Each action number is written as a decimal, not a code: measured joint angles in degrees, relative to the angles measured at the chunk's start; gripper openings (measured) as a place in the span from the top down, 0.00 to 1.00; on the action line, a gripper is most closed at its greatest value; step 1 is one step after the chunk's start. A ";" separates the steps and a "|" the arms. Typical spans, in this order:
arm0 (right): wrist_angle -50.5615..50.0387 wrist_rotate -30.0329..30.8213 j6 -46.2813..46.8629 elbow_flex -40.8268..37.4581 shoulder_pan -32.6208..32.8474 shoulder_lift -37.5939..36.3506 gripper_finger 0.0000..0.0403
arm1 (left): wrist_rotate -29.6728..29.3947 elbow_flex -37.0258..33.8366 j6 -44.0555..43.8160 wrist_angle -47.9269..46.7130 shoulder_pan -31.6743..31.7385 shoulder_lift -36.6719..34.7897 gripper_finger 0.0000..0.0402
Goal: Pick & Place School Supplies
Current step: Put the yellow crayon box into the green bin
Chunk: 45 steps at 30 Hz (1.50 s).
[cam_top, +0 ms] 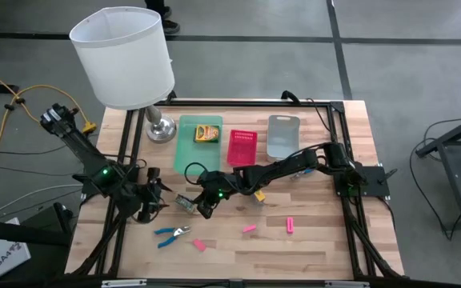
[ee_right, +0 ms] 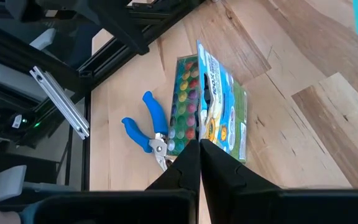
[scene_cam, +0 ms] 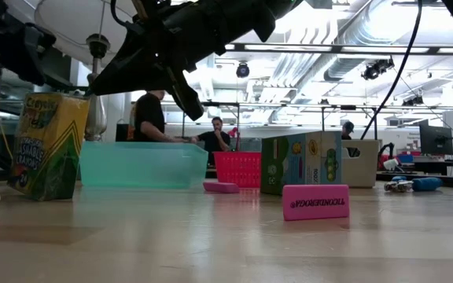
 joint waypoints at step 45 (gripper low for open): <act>1.68 -1.92 -1.29 0.00 0.02 0.02 0.99 | 34.49 -0.07 17.91 13.22 23.63 13.81 0.59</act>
